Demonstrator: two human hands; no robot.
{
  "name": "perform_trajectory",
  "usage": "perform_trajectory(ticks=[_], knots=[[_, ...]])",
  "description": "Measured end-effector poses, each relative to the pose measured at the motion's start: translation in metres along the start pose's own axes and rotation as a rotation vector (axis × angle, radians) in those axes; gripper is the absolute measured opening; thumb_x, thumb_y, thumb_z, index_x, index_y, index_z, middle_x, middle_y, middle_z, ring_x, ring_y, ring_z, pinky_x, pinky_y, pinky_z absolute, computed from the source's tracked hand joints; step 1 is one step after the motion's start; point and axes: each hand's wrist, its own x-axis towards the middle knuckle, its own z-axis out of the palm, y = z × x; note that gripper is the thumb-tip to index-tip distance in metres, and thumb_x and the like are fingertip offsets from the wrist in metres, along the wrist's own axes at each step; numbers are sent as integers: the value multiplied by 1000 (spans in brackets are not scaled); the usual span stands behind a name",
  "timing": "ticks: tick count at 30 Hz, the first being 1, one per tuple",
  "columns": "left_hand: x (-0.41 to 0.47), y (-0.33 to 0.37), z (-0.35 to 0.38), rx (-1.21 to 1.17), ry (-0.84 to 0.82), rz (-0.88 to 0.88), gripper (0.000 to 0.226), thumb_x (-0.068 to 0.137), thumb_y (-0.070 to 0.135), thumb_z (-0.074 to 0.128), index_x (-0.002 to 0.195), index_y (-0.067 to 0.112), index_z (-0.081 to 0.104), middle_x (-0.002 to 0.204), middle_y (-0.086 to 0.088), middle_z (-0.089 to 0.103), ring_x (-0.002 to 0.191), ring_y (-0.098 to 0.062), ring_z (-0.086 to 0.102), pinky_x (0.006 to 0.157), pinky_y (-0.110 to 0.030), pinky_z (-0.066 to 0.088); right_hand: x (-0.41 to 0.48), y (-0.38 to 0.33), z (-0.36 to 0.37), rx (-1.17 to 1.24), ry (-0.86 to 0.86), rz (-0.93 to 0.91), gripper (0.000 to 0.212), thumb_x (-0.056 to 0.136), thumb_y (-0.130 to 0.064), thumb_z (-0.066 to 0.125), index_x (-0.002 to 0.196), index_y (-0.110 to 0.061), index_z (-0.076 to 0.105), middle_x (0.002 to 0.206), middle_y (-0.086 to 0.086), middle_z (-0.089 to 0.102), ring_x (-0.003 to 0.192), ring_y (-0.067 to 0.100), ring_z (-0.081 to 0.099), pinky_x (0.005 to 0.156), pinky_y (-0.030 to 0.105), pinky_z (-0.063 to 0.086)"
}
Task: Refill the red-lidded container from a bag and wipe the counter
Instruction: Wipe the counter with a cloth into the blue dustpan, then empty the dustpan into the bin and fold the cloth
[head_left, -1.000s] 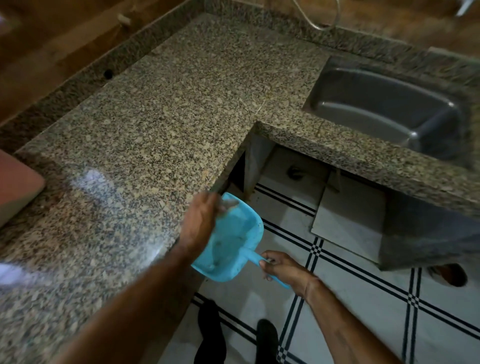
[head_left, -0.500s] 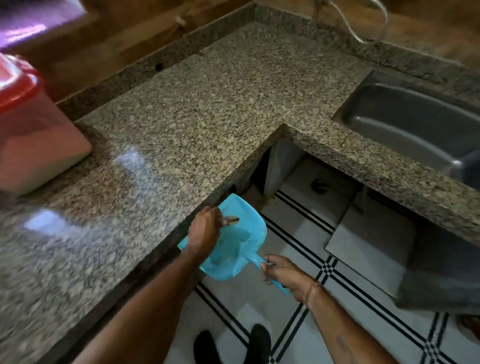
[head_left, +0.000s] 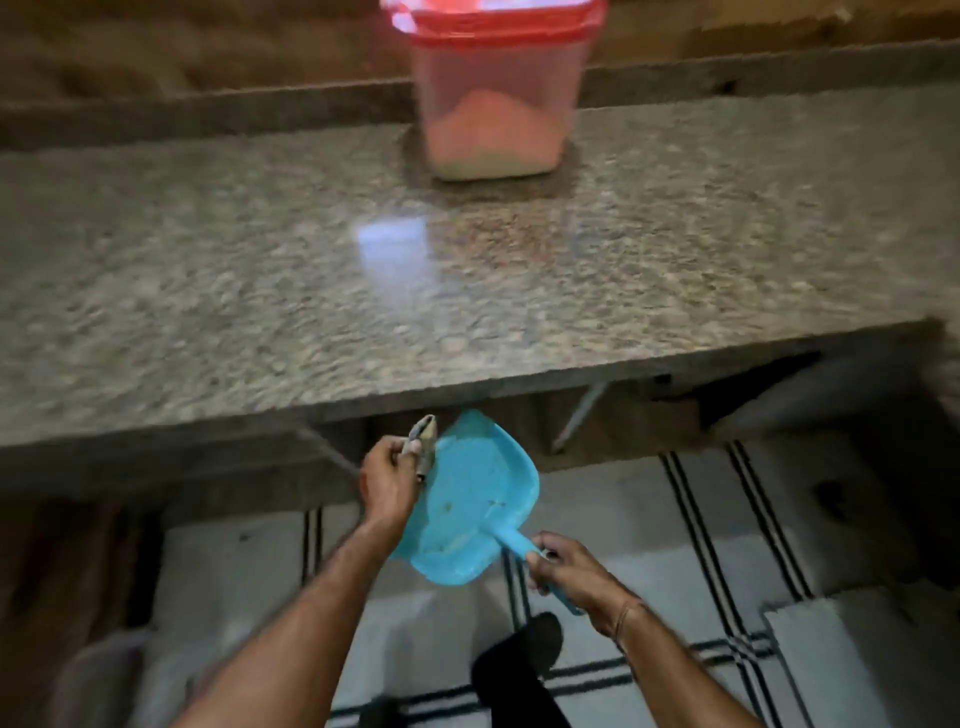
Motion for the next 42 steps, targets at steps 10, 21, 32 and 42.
perform_trajectory(ticks=[10, 21, 32, 42], knots=[[-74, -199, -300, -110, 567, -354, 15, 96, 27, 65, 94, 12, 68, 93, -12, 74, 88, -29, 68, 75, -38, 49, 22, -73, 300, -403, -357, -91, 17, 103, -16, 57, 89, -8, 62, 69, 5, 64, 58, 8, 55, 53, 12, 44], [-138, -408, -436, -265, 801, -682, 31, 98, 30, 63, 109, 1, 70, 107, -17, 74, 101, -33, 67, 73, -29, 38, 60, -67, 553, -671, -533, -99, 10, 101, -14, 59, 92, -13, 63, 71, 8, 59, 59, 14, 54, 54, 23, 47], [-83, -587, -406, -292, 882, -884, 25, 98, 35, 62, 90, 12, 65, 90, -6, 69, 86, -28, 62, 66, -31, 32, 245, 67, 737, -1113, -593, -40, 45, 83, -56, 50, 95, -15, 65, 84, 4, 57, 72, 19, 49, 59, 28, 36], [-42, -702, -354, -495, 1002, -974, 19, 97, 35, 65, 97, 16, 68, 87, 1, 69, 85, -31, 68, 77, -46, 58, 298, 131, 792, -1279, -508, -281, 45, 101, -50, 48, 108, -10, 68, 112, 12, 72, 109, 36, 66, 90, 37, 51]])
